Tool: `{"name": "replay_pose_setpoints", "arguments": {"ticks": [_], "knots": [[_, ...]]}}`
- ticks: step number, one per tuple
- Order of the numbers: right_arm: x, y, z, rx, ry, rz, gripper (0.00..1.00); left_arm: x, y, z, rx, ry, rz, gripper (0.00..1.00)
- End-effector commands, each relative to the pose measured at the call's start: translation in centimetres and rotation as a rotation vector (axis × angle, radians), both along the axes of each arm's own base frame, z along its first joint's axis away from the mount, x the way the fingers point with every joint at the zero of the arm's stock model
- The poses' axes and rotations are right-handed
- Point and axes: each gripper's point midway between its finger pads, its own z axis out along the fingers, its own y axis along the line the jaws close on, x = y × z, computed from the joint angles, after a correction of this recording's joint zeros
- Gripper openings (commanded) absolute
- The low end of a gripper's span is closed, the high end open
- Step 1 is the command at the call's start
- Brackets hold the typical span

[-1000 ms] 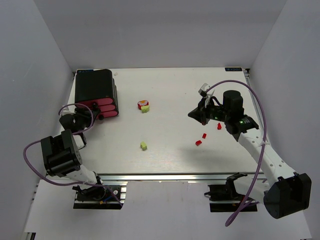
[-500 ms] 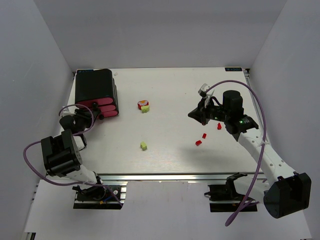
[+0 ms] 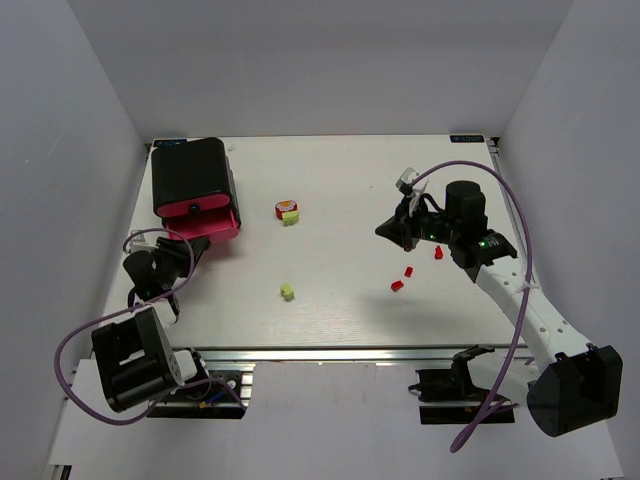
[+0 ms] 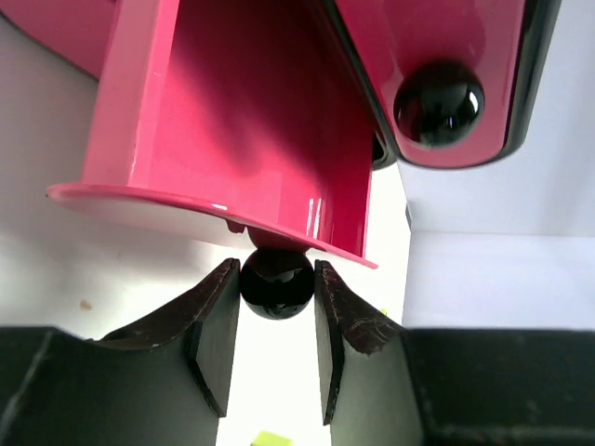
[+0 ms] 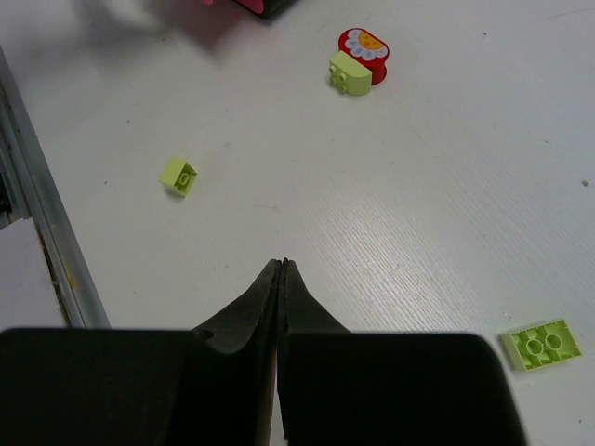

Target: Sort the legos into containers by color

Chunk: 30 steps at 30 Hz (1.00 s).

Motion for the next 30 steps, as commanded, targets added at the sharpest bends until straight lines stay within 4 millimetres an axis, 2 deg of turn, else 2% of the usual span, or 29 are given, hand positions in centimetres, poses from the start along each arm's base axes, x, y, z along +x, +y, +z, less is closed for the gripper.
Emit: {"name": "replay_pose_setpoints", "arguments": {"ticks": [1,2,3,7,8,10,11,12,13,15,18,19,21,22,23,24,26,27,28,29,30], "knots": [[-0.1,0.2,0.6,0.011,-0.017,0.022,0.00,-0.9,-1.0,0.5,0.028,-0.016,-0.046,0.29],[-0.1,0.2,0.6,0.011,-0.016,0.024,0.00,-1.0,-1.1,0.7,0.028,-0.016,-0.046,0.32],[-0.1,0.2,0.6,0.011,-0.015,0.025,0.00,-1.0,-1.1,0.8,0.029,-0.017,-0.048,0.41],[-0.1,0.2,0.4,0.003,-0.011,0.032,0.00,-1.0,-1.2,1.6,0.029,-0.021,-0.060,0.67],[-0.1,0.2,0.3,0.001,-0.009,0.031,0.00,-1.2,-1.4,2.0,0.029,-0.023,-0.068,0.70],[-0.2,0.2,0.0,-0.009,-0.014,0.043,0.00,-1.3,-1.5,2.7,0.044,-0.028,-0.073,0.75],[-0.3,0.3,-0.2,-0.013,-0.010,0.051,0.01,-1.8,-1.7,2.3,0.036,0.008,-0.077,0.79],[-0.3,0.3,-0.3,-0.014,-0.007,0.056,0.05,-2.1,-1.7,3.1,0.052,-0.003,-0.077,0.80],[-0.4,0.4,-0.3,-0.016,-0.010,0.068,0.12,-2.7,-1.9,2.6,0.057,0.048,-0.085,0.82],[-0.6,0.6,-0.5,-0.017,0.000,0.082,0.17,-3.4,-1.9,3.2,0.083,0.063,-0.086,0.83],[-0.7,0.7,-0.7,-0.019,0.010,0.094,0.25,-5.5,-1.9,2.2,0.113,0.197,-0.087,0.83],[-0.7,0.7,-0.6,-0.018,0.006,0.099,0.25,-5.7,-2.0,2.7,0.122,0.200,-0.086,0.82],[-0.7,0.7,-0.7,-0.024,0.005,0.100,0.26,-6.6,-2.1,3.0,0.144,0.204,-0.086,0.72],[-0.7,0.6,-0.8,-0.026,0.003,0.099,0.26,-7.4,-2.4,3.4,0.161,0.196,-0.095,0.63],[-0.6,0.5,-0.9,-0.032,0.002,0.095,0.25,-7.8,-3.1,3.3,0.157,0.192,-0.120,0.45],[-0.5,0.5,-0.8,-0.034,-0.006,0.090,0.24,-8.0,-3.2,3.2,0.158,0.187,-0.119,0.35],[-0.1,0.3,-1.0,-0.045,-0.009,0.070,0.16,-8.9,-4.6,3.1,0.130,0.187,-0.187,0.21],[0.0,0.3,-1.0,-0.048,-0.010,0.066,0.08,-9.0,-4.8,3.2,0.139,0.179,-0.203,0.16],[0.3,0.1,-1.2,-0.053,-0.008,0.051,0.06,-9.2,-5.0,3.3,0.134,0.187,-0.219,0.16],[0.5,0.1,-1.2,-0.061,-0.008,0.034,0.05,-9.3,-5.4,3.7,0.142,0.180,-0.239,0.17],[0.8,0.0,-1.3,-0.062,0.000,0.018,0.05,-9.1,-5.7,4.7,0.159,0.158,-0.265,0.21]]}}
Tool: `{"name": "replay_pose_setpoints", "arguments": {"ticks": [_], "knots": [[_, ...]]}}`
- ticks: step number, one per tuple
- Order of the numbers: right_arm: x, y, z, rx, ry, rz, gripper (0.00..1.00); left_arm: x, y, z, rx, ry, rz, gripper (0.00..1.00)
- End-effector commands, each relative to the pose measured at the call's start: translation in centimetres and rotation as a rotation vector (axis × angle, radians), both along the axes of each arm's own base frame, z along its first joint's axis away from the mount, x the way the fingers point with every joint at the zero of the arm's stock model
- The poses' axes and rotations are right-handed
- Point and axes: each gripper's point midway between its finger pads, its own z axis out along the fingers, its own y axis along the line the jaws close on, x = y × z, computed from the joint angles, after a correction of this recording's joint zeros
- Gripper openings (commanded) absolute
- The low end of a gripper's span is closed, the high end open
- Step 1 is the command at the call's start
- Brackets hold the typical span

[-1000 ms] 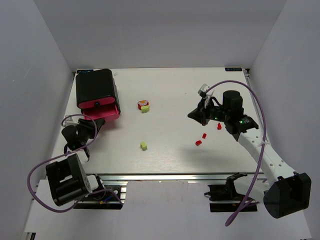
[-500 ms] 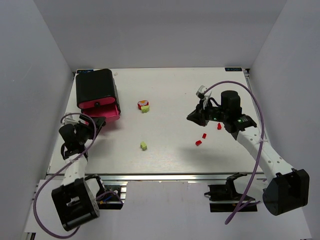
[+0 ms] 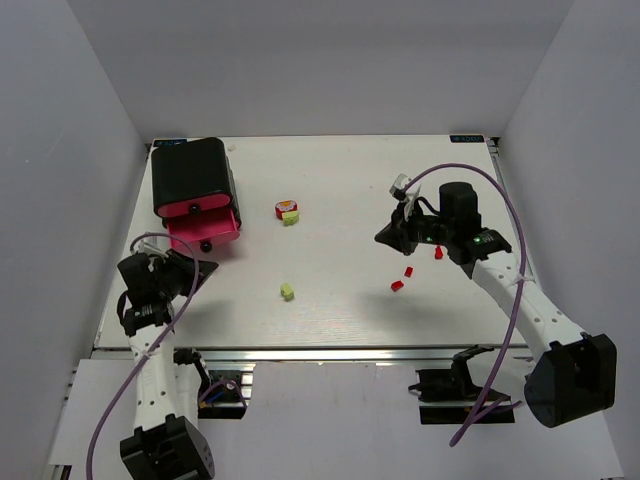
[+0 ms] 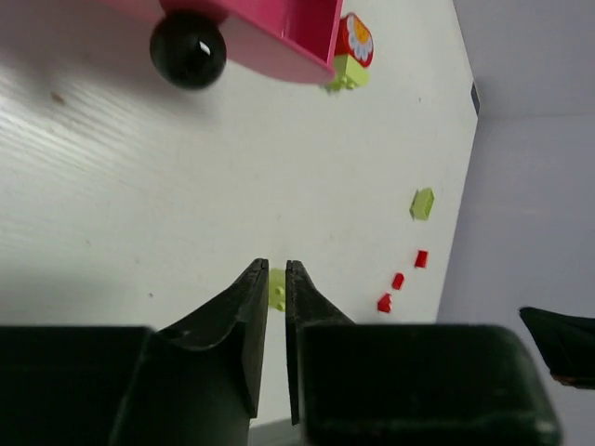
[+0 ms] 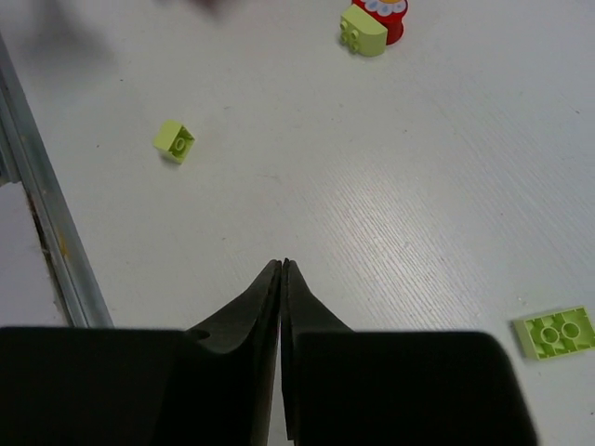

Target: Sort the legos into containers by color

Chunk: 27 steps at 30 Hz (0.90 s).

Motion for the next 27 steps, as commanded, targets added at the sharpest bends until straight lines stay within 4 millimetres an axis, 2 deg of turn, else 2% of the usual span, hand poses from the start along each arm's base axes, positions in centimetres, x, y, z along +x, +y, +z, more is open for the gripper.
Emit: {"name": "replay_pose_setpoints", "arguments": {"ticks": [1,2,3,4,5,6,7,9,11,12,13,14,15,16,18,19,20,21,22,23,25,26,27], "knots": [[1.5,-0.2,1.1,-0.008,-0.040,-0.049,0.08,-1.0,-1.7,1.3,0.003,0.014,-0.105,0.25],[1.8,-0.3,1.0,-0.018,-0.045,-0.068,0.13,-0.9,-2.0,1.8,-0.001,0.013,-0.124,0.31],[2.0,-0.4,1.2,-0.017,-0.041,-0.085,0.24,-0.6,-2.4,3.2,0.008,-0.012,-0.148,0.36],[2.2,-0.5,1.0,-0.021,-0.038,-0.096,0.31,-0.5,-2.7,3.7,0.010,-0.018,-0.162,0.43],[2.6,-0.7,0.9,-0.028,-0.039,-0.116,0.36,-0.3,-2.9,3.8,0.009,-0.012,-0.175,0.46],[2.7,-0.6,1.0,-0.025,-0.034,-0.121,0.45,0.0,-3.6,4.8,0.011,-0.032,-0.203,0.49],[2.9,-0.7,0.8,-0.029,-0.032,-0.133,0.49,0.2,-4.1,5.2,0.014,-0.038,-0.217,0.53],[3.3,-0.9,0.7,-0.036,-0.029,-0.150,0.54,0.7,-5.0,5.3,0.011,-0.028,-0.243,0.55],[3.6,-1.1,0.5,-0.043,-0.024,-0.171,0.58,0.8,-7.1,5.5,0.028,-0.026,-0.317,0.58],[3.8,-1.3,0.4,-0.048,-0.022,-0.181,0.58,1.2,-7.6,4.6,0.039,0.010,-0.324,0.58],[3.9,-1.3,0.3,-0.049,-0.015,-0.189,0.60,0.8,-9.5,4.4,0.054,0.019,-0.389,0.59],[4.2,-1.6,0.2,-0.055,-0.017,-0.211,0.63,0.7,-10.3,3.9,0.068,0.036,-0.409,0.60],[4.4,-1.6,0.0,-0.062,-0.014,-0.218,0.68,0.9,-10.7,2.9,0.099,0.071,-0.408,0.60],[4.6,-1.8,0.0,-0.064,-0.012,-0.229,0.73,0.1,-12.2,2.3,0.123,0.088,-0.457,0.61],[5.1,-2.2,-0.5,-0.077,-0.002,-0.264,0.85,-0.4,-13.0,1.3,0.175,0.121,-0.475,0.64],[5.3,-2.4,-0.5,-0.079,-0.002,-0.277,0.86,-0.2,-12.8,0.3,0.226,0.151,-0.455,0.65],[5.5,-2.6,-0.7,-0.084,0.003,-0.291,0.86,-0.8,-13.9,-0.1,0.259,0.156,-0.491,0.68],[5.6,-2.6,-0.9,-0.088,0.010,-0.292,0.86,-1.0,-14.2,-0.8,0.293,0.173,-0.501,0.78],[5.7,-2.7,-0.9,-0.089,0.011,-0.295,0.86,-0.8,-13.7,-2.2,0.357,0.221,-0.473,0.79],[5.7,-2.7,-1.0,-0.091,0.014,-0.296,0.86,-1.0,-13.9,-2.9,0.389,0.241,-0.479,0.79],[5.8,-2.8,-1.3,-0.094,0.023,-0.297,0.86,-1.4,-14.5,-3.6,0.453,0.260,-0.495,0.79],[5.7,-2.8,-1.3,-0.093,0.023,-0.296,0.86,-0.8,-14.0,-4.5,0.512,0.278,-0.456,0.80],[5.9,-3.0,-1.2,-0.093,0.023,-0.302,0.85,-0.8,-14.5,-4.5,0.532,0.272,-0.459,0.80]]}}
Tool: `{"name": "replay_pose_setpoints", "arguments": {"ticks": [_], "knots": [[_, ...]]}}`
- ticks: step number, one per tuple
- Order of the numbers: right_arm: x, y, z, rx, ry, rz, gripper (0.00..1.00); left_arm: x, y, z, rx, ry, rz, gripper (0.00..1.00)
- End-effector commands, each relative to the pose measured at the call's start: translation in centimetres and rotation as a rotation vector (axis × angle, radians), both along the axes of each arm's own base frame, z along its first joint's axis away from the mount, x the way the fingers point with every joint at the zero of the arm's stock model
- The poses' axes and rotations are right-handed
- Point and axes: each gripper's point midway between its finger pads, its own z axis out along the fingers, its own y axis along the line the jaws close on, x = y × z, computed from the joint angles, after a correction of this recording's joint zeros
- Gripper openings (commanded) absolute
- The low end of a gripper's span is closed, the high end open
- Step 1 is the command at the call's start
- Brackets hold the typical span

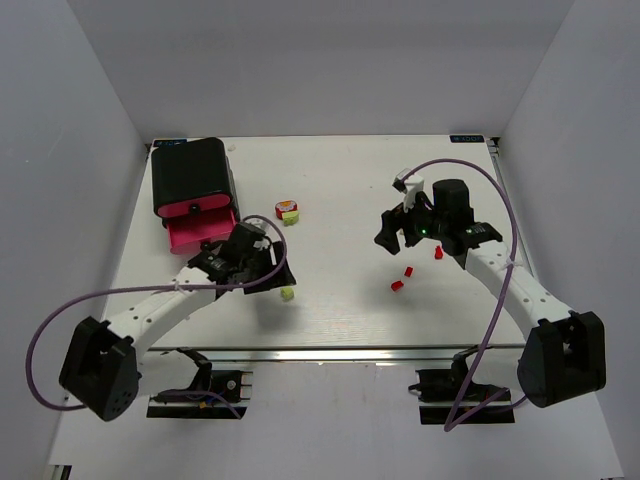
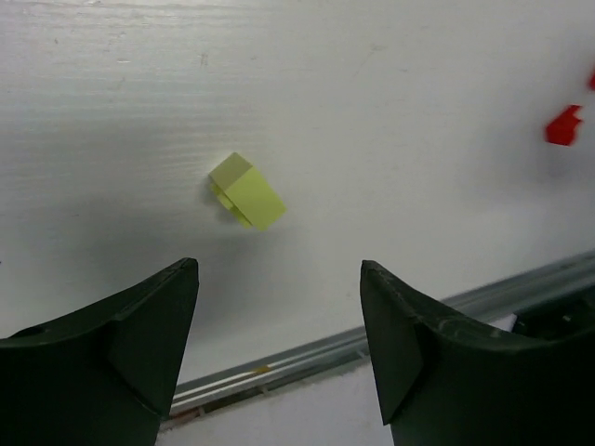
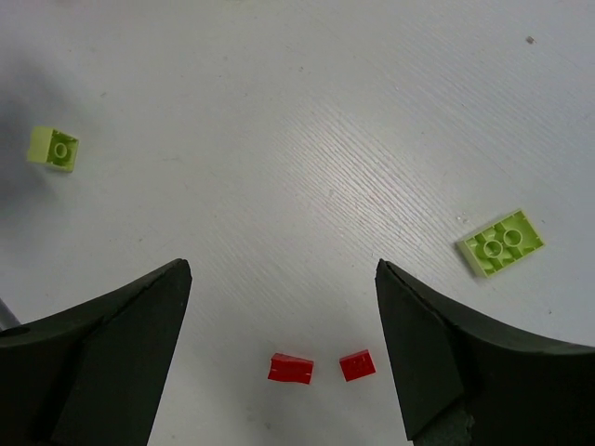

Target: Sort the legos into containers by color

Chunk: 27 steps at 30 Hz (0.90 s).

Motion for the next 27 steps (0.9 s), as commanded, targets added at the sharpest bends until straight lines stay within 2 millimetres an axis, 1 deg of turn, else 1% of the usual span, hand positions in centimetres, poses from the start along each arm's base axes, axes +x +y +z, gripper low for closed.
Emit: {"name": "replay_pose_setpoints", "arguments": {"ticks": [1,2,3,4,5,6,7,8,9,11,12,13,14,15,17,18,20,21,23,24,25,27], "knots": [[1.5,0.0,2.4,0.022,-0.066,-0.024,0.85,1.9,1.0,-0.1,0.164,-0.082,0.070,0.80],[1.5,-0.1,2.5,0.023,-0.070,-0.025,0.85,2.1,1.1,-1.0,0.205,-0.070,0.075,0.80],[1.5,-0.1,2.5,0.023,-0.071,-0.027,0.85,2.0,0.5,-1.3,0.221,-0.069,0.064,0.80],[1.6,-0.2,2.6,0.024,-0.072,-0.030,0.85,2.3,0.0,-1.3,0.232,-0.073,0.059,0.80],[1.6,-0.2,2.6,0.024,-0.072,-0.030,0.85,2.5,0.0,-1.7,0.259,-0.074,0.066,0.80],[1.5,-0.2,2.8,0.026,-0.076,-0.029,0.85,2.5,-0.3,-2.8,0.289,-0.052,0.064,0.80],[1.5,-0.2,2.8,0.027,-0.077,-0.029,0.85,2.6,-1.2,-2.8,0.293,-0.059,0.047,0.80],[1.5,-0.3,2.8,0.029,-0.076,-0.033,0.85,2.6,-1.4,-3.1,0.305,-0.056,0.045,0.79],[1.5,-0.3,3.0,0.031,-0.083,-0.033,0.84,2.8,-1.4,-3.9,0.338,-0.049,0.052,0.79],[1.4,-0.3,3.1,0.034,-0.082,-0.029,0.84,2.9,-2.2,-4.0,0.352,-0.053,0.048,0.77],[1.4,-0.3,3.2,0.037,-0.084,-0.027,0.84,3.1,-2.0,-4.6,0.377,-0.048,0.064,0.76],[1.4,-0.3,3.3,0.039,-0.084,-0.026,0.84,3.0,-2.3,-4.7,0.383,-0.049,0.056,0.74],[1.3,-0.3,3.4,0.039,-0.085,-0.025,0.84,3.1,-2.7,-4.6,0.388,-0.054,0.054,0.67],[1.4,-0.4,3.4,0.041,-0.085,-0.027,0.84,3.2,-2.4,-4.8,0.405,-0.053,0.067,0.64],[1.3,-0.4,3.5,0.043,-0.089,-0.025,0.84,3.1,-2.4,-5.1,0.426,-0.049,0.069,0.57],[1.2,-0.4,3.5,0.044,-0.087,-0.023,0.84,2.9,-2.4,-5.1,0.432,-0.048,0.065,0.49],[1.1,-0.2,3.8,0.049,-0.092,-0.016,0.83,3.0,-2.3,-4.9,0.439,-0.057,0.077,0.40],[1.2,-0.4,3.8,0.050,-0.092,-0.019,0.83,3.0,-2.1,-4.7,0.445,-0.058,0.079,0.32],[1.1,-0.3,3.9,0.052,-0.093,-0.017,0.83,3.4,-2.0,-3.8,0.444,-0.081,0.093,0.25],[1.1,-0.3,3.9,0.054,-0.093,-0.014,0.83,3.1,-2.0,-3.5,0.454,-0.084,0.084,0.19],[1.0,-0.2,4.0,0.055,-0.092,-0.012,0.83,3.5,-2.1,-2.7,0.451,-0.100,0.088,0.17],[1.0,-0.3,4.0,0.058,-0.092,-0.011,0.82,4.2,-1.5,-0.4,0.470,-0.155,0.108,0.09]]}}
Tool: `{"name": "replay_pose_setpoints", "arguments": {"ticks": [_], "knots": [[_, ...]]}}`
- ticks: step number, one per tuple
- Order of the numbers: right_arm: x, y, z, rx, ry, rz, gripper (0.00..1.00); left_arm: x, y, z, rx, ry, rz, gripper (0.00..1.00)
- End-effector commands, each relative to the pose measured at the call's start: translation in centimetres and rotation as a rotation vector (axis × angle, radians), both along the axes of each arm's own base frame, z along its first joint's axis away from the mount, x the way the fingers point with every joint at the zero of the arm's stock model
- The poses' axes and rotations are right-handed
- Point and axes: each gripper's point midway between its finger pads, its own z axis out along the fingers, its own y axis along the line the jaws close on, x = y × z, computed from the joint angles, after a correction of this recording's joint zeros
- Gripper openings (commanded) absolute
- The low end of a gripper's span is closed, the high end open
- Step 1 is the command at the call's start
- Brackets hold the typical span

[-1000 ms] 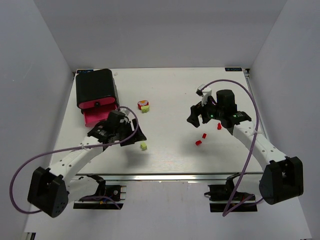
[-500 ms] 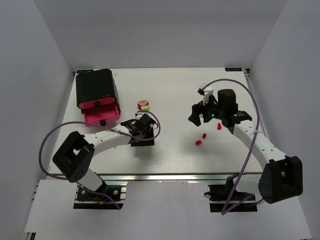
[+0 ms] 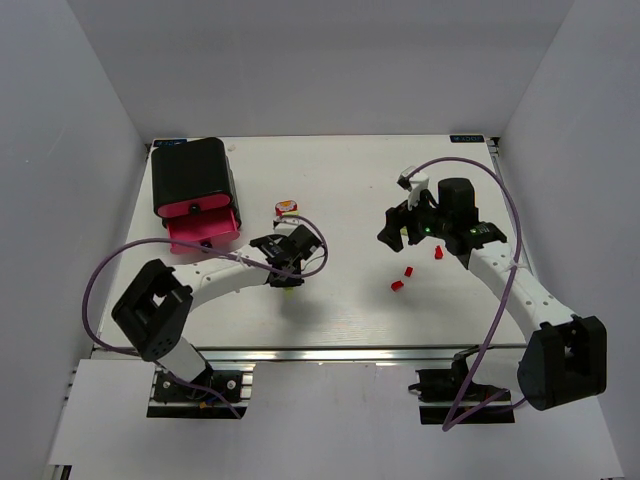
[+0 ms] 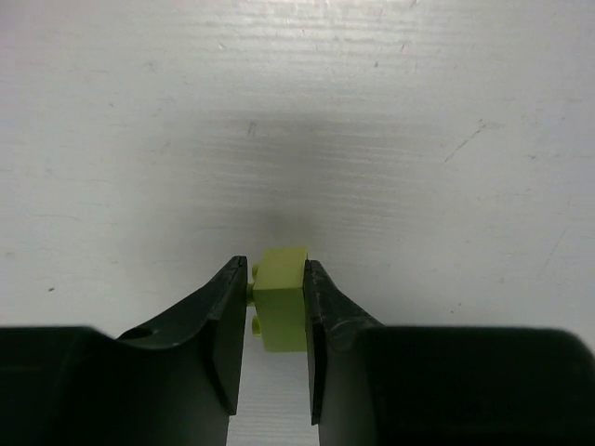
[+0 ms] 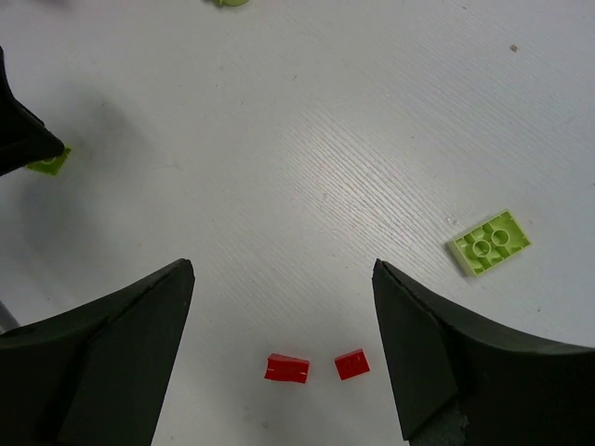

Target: Sort the legos into containers by color

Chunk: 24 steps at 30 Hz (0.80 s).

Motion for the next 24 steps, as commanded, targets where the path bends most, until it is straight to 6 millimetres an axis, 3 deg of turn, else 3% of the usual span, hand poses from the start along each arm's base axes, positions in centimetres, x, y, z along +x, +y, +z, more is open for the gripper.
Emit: {"name": "replay_pose_setpoints", "arguments": {"ticks": [1,7,12,20,24], "knots": [[0.7,0.2,3.3,0.045,-0.079,0.005,0.82,2.0,0.3,5.7,-0.001,-0.148,0.018,0.07],[0.6,0.3,3.5,0.051,-0.081,0.011,0.82,4.7,5.7,14.3,0.139,-0.372,0.129,0.02],[0.4,0.4,3.4,0.056,-0.075,0.019,0.81,5.9,10.6,18.2,0.316,-0.470,0.228,0.01],[0.4,0.5,3.6,0.059,-0.079,0.022,0.81,10.0,17.4,17.5,0.455,-0.425,0.345,0.01],[0.3,0.4,3.7,0.062,-0.082,0.023,0.81,12.1,18.1,17.2,0.419,-0.415,0.347,0.04]]}}
